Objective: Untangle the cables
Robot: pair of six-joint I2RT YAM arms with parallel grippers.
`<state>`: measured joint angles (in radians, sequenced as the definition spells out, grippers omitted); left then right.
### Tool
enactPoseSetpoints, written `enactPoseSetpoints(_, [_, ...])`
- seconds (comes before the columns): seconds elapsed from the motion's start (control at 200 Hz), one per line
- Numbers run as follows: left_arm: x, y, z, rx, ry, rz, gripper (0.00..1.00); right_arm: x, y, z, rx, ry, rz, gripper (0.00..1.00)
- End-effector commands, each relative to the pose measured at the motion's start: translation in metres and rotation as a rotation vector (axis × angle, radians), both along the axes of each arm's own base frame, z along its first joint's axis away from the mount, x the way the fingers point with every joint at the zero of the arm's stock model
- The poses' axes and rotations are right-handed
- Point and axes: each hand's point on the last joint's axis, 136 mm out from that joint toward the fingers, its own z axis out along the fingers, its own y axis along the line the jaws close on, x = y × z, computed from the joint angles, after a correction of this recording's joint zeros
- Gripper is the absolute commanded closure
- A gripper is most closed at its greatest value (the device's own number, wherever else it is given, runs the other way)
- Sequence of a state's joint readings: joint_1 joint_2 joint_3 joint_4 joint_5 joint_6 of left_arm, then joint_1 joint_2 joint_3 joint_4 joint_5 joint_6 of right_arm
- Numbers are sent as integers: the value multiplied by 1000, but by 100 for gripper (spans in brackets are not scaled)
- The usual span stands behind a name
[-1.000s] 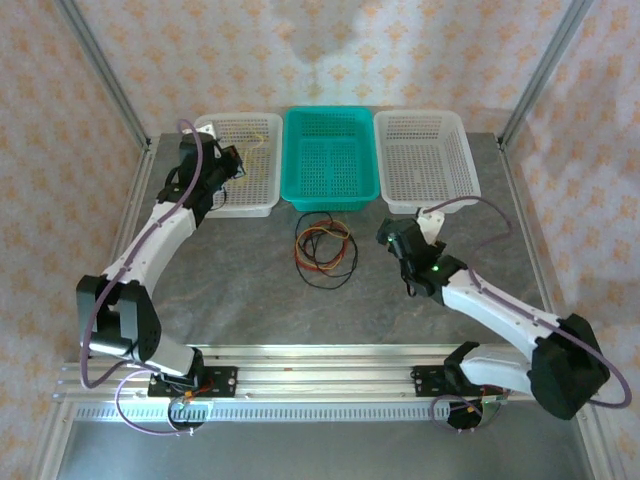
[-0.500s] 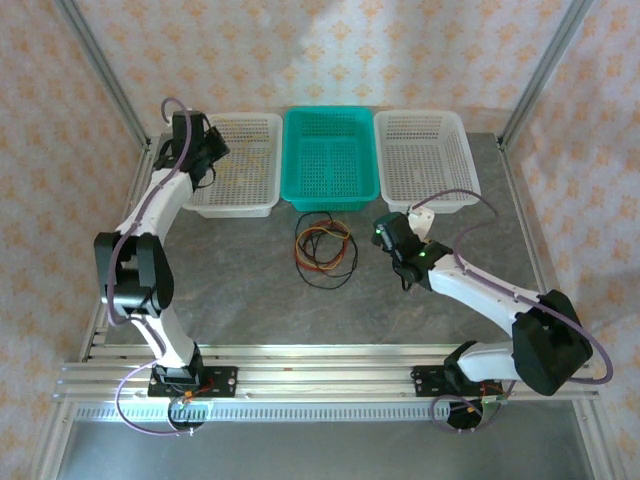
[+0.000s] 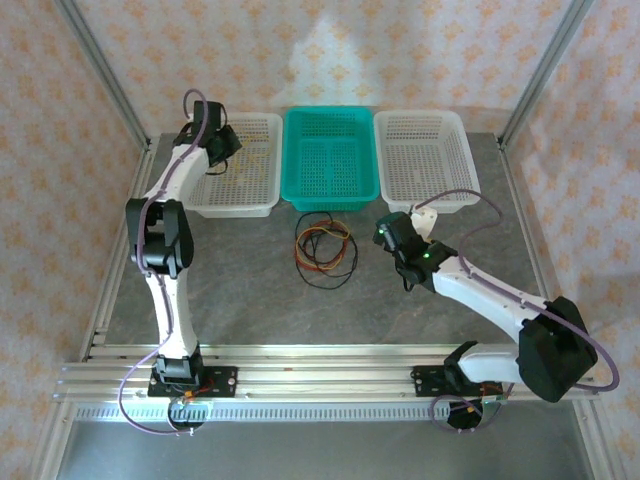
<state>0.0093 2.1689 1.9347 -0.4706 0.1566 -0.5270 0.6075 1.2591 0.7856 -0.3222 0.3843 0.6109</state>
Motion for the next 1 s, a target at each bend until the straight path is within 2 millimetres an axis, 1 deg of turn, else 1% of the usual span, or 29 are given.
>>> enactPoseSetpoints(0.0, [-1,-7,-15,-11,65,-5,100,-6,-6,-3,-2,19,-21,0])
enactPoseSetpoints(0.035, [0,-7,-19,-12,73,-5,100,-6,-5,-4,1,21,-21,0])
enactPoseSetpoints(0.1, [1,-9,-24,-17,81,-8,87,-7,-6,-6,2,25,-16,0])
enactPoseSetpoints(0.155, [1,-9,-25,-18,81,-7,76,-8,-4,-8,2,26,-2,3])
enactPoseSetpoints(0.21, [1,-11,-24,-17,78,-13,68,-9,-3,-9,11,25,7,8])
enactPoseSetpoints(0.245, [2,-11,-21,-14,73,-15,65,-9,-2,-9,16,23,15,9])
enactPoseSetpoints(0.325, [1,-14,-9,-1,52,-22,58,-9,1,-8,21,18,43,9])
enactPoseSetpoints(0.411, [-2,-19,8,23,24,-34,43,-9,9,-7,40,26,82,9])
enactPoseSetpoints(0.431, [-4,-20,13,29,18,-38,41,-9,11,-7,46,29,94,9])
enactPoseSetpoints(0.491, [-9,-27,27,40,-7,-53,35,-8,17,-7,62,35,116,12])
enactPoseSetpoints(0.551, [-16,-34,41,49,-34,-67,33,-8,23,-9,77,41,132,16])
enactPoseSetpoints(0.606, [-25,-46,52,55,-68,-93,31,-8,31,-13,79,54,156,19])
enactPoseSetpoints(0.621, [-28,-50,57,57,-83,-100,31,-8,32,-13,78,55,158,19])
enactPoseSetpoints(0.626, [-29,-50,56,57,-81,-100,31,-8,33,-14,78,58,160,20])
enactPoseSetpoints(0.646, [-34,-55,61,59,-97,-109,30,-9,35,-16,71,65,165,20])
enactPoseSetpoints(0.651, [-33,-57,66,59,-113,-112,30,-9,36,-16,71,66,166,21])
enactPoseSetpoints(0.656, [-36,-57,63,60,-103,-114,30,-9,37,-17,69,67,166,21])
enactPoseSetpoints(0.661, [-36,-59,68,60,-119,-116,30,-9,37,-17,68,69,167,21])
enactPoseSetpoints(0.676, [-39,-61,71,59,-132,-121,30,-8,39,-17,64,71,166,22])
enactPoseSetpoints(0.691, [-42,-65,67,59,-129,-128,30,-9,40,-19,56,77,167,23])
enactPoseSetpoints(0.701, [-46,-67,78,56,-156,-132,30,-9,41,-19,51,81,167,24])
enactPoseSetpoints(0.716, [-50,-69,83,53,-172,-136,30,-9,43,-20,44,87,167,24])
enactPoseSetpoints(0.816, [-78,-89,93,11,-251,-189,31,-9,54,-29,2,122,156,32])
enactPoseSetpoints(0.821, [-79,-89,96,8,-260,-191,31,-9,54,-30,0,123,155,32])
enactPoseSetpoints(0.851, [-88,-94,94,-2,-274,-204,31,-10,59,-33,-7,135,155,34])
enactPoseSetpoints(0.911, [-107,-101,99,-7,-316,-220,31,-10,68,-39,-20,151,160,38])
enactPoseSetpoints(0.996, [-134,-113,96,11,-344,-247,31,-10,80,-46,-28,172,157,45])
